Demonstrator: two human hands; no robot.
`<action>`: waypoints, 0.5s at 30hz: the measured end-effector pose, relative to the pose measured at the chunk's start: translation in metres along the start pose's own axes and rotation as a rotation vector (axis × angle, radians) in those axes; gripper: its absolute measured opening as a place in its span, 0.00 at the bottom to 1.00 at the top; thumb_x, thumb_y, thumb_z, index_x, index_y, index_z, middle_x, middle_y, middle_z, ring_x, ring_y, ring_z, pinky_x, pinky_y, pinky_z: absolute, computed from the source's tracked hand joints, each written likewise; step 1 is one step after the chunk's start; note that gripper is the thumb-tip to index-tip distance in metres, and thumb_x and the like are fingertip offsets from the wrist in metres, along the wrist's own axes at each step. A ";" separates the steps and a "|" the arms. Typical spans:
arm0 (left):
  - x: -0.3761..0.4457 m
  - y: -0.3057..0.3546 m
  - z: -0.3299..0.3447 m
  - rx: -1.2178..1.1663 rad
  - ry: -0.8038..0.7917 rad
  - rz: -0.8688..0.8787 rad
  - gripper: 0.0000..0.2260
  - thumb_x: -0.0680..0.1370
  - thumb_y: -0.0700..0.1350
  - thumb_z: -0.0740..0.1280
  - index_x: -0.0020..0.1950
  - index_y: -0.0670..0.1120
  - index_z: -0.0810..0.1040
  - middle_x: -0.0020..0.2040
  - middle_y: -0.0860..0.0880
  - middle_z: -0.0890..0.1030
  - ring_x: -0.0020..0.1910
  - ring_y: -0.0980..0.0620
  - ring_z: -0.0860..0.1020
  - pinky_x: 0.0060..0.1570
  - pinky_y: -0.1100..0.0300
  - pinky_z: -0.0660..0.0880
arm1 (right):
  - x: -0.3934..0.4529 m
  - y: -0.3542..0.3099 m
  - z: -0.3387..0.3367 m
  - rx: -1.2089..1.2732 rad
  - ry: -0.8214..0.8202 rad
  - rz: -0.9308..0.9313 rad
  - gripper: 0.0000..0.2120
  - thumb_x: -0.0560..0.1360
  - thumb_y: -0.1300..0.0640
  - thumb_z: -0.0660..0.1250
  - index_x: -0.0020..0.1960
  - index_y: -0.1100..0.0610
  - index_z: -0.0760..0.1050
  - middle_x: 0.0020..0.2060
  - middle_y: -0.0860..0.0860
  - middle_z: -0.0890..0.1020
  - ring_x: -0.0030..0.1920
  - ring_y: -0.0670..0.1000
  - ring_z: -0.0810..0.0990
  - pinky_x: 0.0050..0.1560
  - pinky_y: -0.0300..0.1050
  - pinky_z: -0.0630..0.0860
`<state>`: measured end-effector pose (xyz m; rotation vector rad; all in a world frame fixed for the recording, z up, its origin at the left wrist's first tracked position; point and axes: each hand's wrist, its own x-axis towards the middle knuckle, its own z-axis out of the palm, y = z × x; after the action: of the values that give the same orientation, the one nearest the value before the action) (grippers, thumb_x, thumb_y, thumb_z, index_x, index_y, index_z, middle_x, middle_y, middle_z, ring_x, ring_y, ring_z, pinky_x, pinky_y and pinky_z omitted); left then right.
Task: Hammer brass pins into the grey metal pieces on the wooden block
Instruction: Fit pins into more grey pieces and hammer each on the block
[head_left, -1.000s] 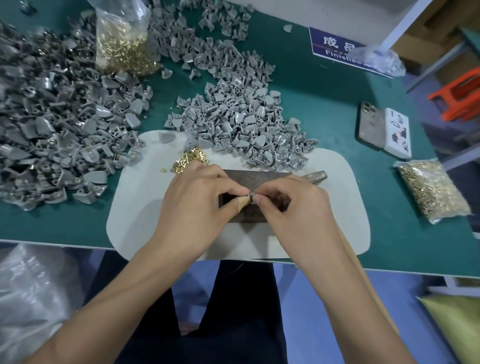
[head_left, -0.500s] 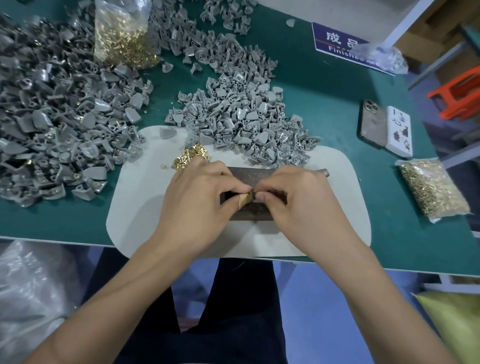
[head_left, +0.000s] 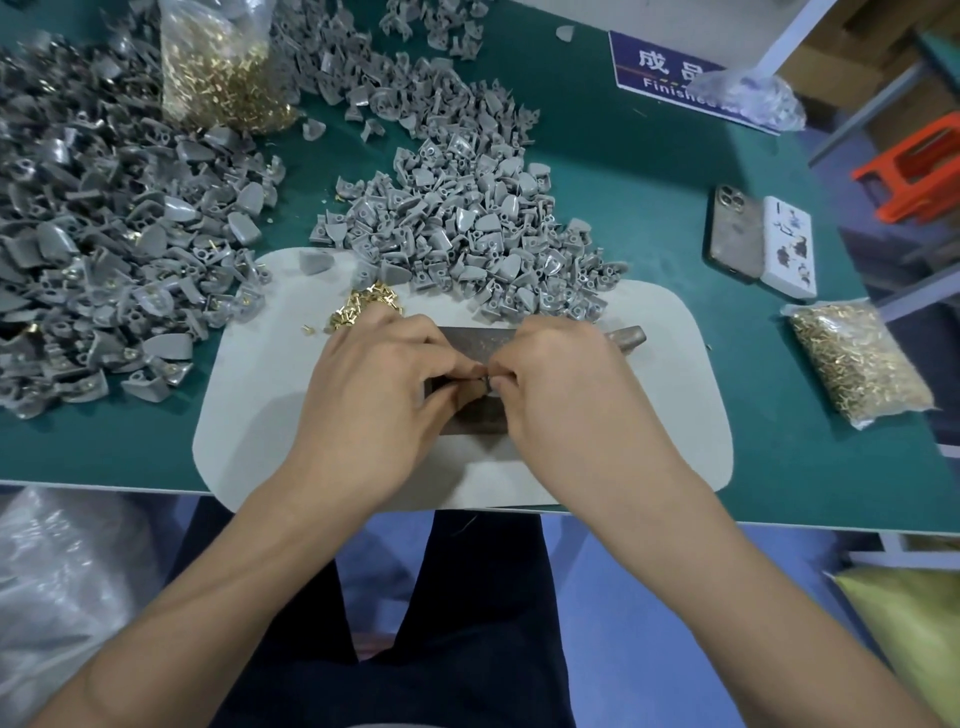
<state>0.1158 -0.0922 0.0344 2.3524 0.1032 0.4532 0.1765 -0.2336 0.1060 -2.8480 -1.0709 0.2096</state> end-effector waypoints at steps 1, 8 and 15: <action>0.000 0.000 0.000 0.002 0.005 -0.006 0.05 0.73 0.50 0.77 0.47 0.57 0.87 0.42 0.58 0.80 0.45 0.48 0.72 0.45 0.46 0.72 | 0.001 0.004 0.000 0.028 -0.007 0.008 0.07 0.77 0.61 0.66 0.47 0.55 0.83 0.45 0.52 0.79 0.49 0.55 0.78 0.51 0.50 0.74; -0.002 0.002 0.000 -0.002 0.019 -0.028 0.05 0.73 0.51 0.76 0.48 0.58 0.87 0.41 0.60 0.79 0.46 0.49 0.72 0.46 0.46 0.72 | -0.004 0.023 0.010 0.320 0.117 0.037 0.06 0.74 0.62 0.73 0.42 0.54 0.87 0.34 0.49 0.79 0.39 0.48 0.74 0.42 0.38 0.65; 0.005 0.001 -0.005 -0.007 -0.042 0.026 0.05 0.71 0.47 0.78 0.46 0.54 0.87 0.40 0.57 0.81 0.46 0.48 0.73 0.44 0.47 0.73 | -0.003 0.015 0.008 0.197 0.047 0.058 0.07 0.78 0.56 0.68 0.46 0.51 0.85 0.40 0.51 0.81 0.46 0.55 0.78 0.49 0.49 0.74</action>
<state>0.1189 -0.0892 0.0400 2.3578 0.0512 0.4154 0.1826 -0.2459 0.0963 -2.6959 -0.9057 0.2375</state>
